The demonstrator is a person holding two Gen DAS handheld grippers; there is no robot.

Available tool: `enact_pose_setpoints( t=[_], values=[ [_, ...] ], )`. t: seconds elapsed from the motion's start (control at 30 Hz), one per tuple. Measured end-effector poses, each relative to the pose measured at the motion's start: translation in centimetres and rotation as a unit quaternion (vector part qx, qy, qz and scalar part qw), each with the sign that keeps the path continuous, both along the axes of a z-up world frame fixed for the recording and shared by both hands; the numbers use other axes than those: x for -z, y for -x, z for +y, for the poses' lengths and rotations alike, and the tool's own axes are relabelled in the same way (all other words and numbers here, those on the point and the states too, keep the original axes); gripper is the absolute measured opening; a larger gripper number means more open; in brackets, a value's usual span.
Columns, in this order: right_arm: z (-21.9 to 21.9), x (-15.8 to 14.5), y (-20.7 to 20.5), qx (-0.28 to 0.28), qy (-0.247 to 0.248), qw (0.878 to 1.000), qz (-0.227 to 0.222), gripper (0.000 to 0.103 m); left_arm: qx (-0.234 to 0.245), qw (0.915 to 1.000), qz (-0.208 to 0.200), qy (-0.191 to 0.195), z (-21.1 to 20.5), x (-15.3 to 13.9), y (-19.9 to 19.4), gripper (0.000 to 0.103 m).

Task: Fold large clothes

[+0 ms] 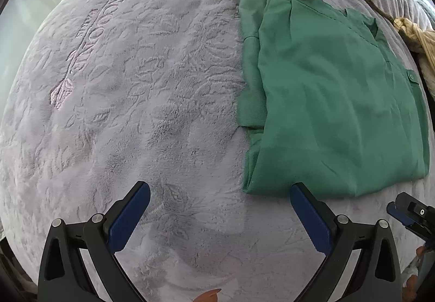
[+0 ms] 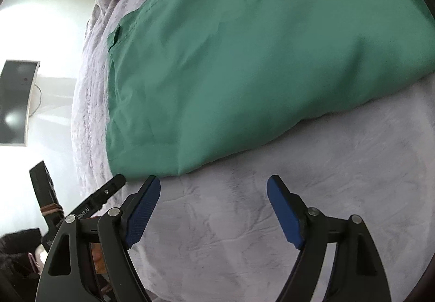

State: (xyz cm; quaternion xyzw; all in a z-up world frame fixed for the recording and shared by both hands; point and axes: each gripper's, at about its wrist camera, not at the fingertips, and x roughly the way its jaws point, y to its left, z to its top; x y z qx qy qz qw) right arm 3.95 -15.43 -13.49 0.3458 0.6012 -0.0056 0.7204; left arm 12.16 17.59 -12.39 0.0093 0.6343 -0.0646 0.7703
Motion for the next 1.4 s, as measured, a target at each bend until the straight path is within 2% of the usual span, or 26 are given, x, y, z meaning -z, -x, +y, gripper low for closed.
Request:
enact_pose_setpoints(
  t=[0.17, 0.33, 0.5, 0.63, 0.8, 0.93, 0.97, 1.03, 1.07, 1.1, 1.13, 1.2, 1.3, 1.4],
  values=[
    [0.5, 1.1, -0.2, 0.016, -0.061, 0.998, 0.009, 0.083, -0.008, 0.9999, 0.008, 0.003, 1.0, 0.1, -0.3, 0.103],
    [1.4, 2.1, -0.5, 0.036, -0.128, 0.991, -0.001, 0.083, -0.017, 0.9997, 0.015, 0.014, 2.4, 0.5, -0.5, 0.103],
    [2.8, 3.3, -1.4, 0.049, -0.177, 0.983, -0.013, 0.083, -0.019, 0.9978, 0.027, 0.058, 3.9, 0.6, -0.8, 0.103],
    [3.3, 4.7, -2.1, 0.074, -0.193, 0.978, -0.024, 0.083, -0.034, 0.994, 0.025, 0.101, 5.4, 0.2, -1.0, 0.103],
    [3.4, 5.9, -3.2, 0.119, -0.213, 0.969, -0.049, 0.084, -0.04, 0.9931, 0.024, 0.108, 6.3, 0.2, -1.1, 0.103],
    [3.5, 5.9, -3.8, 0.158, -0.236, 0.957, -0.066, 0.084, -0.046, 0.9831, 0.03, 0.175, 6.8, 0.0, -1.8, 0.103],
    [3.4, 5.8, -3.8, 0.167, -0.247, 0.952, -0.068, 0.081, -0.048, 0.9792, 0.031, 0.194, 6.9, -0.1, -2.1, 0.103],
    [3.3, 5.7, -4.4, 0.172, -0.259, 0.948, -0.059, 0.053, -0.051, 0.97, 0.031, 0.236, 7.0, -0.5, -3.0, 0.103],
    [3.3, 5.7, -4.6, 0.17, -0.26, 0.949, -0.051, 0.024, -0.048, 0.9647, 0.032, 0.257, 6.9, -0.7, -3.6, 0.103],
    [3.1, 5.6, -4.8, 0.164, -0.262, 0.95, -0.05, 0.011, -0.046, 0.9613, 0.033, 0.27, 6.7, -0.9, -3.8, 0.103],
    [3.2, 5.2, -5.1, 0.157, -0.263, 0.95, -0.056, 0.011, -0.039, 0.9559, 0.034, 0.289, 6.4, -1.0, -4.6, 0.103],
    [2.8, 3.9, -5.5, 0.141, -0.26, 0.952, -0.075, 0.01, -0.031, 0.9509, 0.038, 0.306, 5.6, -0.8, -5.3, 0.103],
    [2.8, 1.9, -6.5, 0.109, -0.261, 0.954, -0.102, 0.01, -0.03, 0.947, 0.051, 0.316, 4.4, 0.1, -7.2, 0.103],
    [2.6, 0.8, -6.9, 0.078, -0.246, 0.96, -0.107, 0.01, -0.01, 0.9392, 0.061, 0.338, 2.8, 0.6, -8.8, 0.103]
  ],
)
